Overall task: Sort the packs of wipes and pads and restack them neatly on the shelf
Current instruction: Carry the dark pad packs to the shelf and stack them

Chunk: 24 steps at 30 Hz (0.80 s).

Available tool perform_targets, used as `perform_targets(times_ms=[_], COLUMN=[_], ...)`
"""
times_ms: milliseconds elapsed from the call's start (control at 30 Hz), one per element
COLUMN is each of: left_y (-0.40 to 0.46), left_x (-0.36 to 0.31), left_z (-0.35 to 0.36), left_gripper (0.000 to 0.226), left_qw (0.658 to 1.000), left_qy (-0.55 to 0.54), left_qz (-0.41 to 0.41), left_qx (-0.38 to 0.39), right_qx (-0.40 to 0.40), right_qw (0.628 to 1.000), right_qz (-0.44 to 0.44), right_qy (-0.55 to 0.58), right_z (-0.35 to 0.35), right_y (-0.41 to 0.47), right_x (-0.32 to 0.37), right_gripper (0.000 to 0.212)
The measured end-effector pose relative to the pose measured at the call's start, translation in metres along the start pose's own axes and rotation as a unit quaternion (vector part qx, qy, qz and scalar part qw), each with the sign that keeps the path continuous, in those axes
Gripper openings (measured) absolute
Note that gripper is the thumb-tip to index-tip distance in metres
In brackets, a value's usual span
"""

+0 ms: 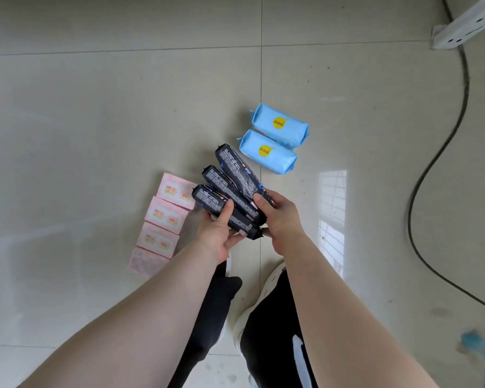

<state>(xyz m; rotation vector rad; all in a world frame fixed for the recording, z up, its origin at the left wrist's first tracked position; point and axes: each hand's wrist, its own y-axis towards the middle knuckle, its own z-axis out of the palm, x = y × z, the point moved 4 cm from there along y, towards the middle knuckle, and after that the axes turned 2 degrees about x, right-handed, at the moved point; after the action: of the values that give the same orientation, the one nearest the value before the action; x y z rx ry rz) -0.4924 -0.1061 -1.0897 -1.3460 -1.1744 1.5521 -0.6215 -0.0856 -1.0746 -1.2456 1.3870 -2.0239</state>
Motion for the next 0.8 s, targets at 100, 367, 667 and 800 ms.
perform_targets(times_ms=[100, 367, 667, 800], left_y=[-0.048, -0.212, -0.432, -0.517], left_x=[-0.017, -0.105, -0.207, -0.228], left_z=[0.006, 0.042, 0.052, 0.039], left_gripper=[0.035, 0.041, 0.026, 0.034], left_qw=[0.999, 0.993, 0.968, 0.956], left_qy=[0.026, 0.061, 0.122, 0.101], left_qz=[0.021, 0.063, 0.144, 0.172], left_qx=[0.008, 0.081, 0.165, 0.216], right_qx=[-0.010, -0.026, -0.033, -0.034], right_qw=[1.000, 0.995, 0.981, 0.972], right_qz=[-0.010, -0.086, -0.180, -0.228], right_qy=[0.016, 0.046, 0.059, 0.047], right_z=[0.001, 0.019, 0.054, 0.072], right_y=[-0.042, -0.200, -0.414, -0.496], right_x=[0.019, 0.136, 0.249, 0.274], right_gripper=[0.018, 0.010, 0.022, 0.022])
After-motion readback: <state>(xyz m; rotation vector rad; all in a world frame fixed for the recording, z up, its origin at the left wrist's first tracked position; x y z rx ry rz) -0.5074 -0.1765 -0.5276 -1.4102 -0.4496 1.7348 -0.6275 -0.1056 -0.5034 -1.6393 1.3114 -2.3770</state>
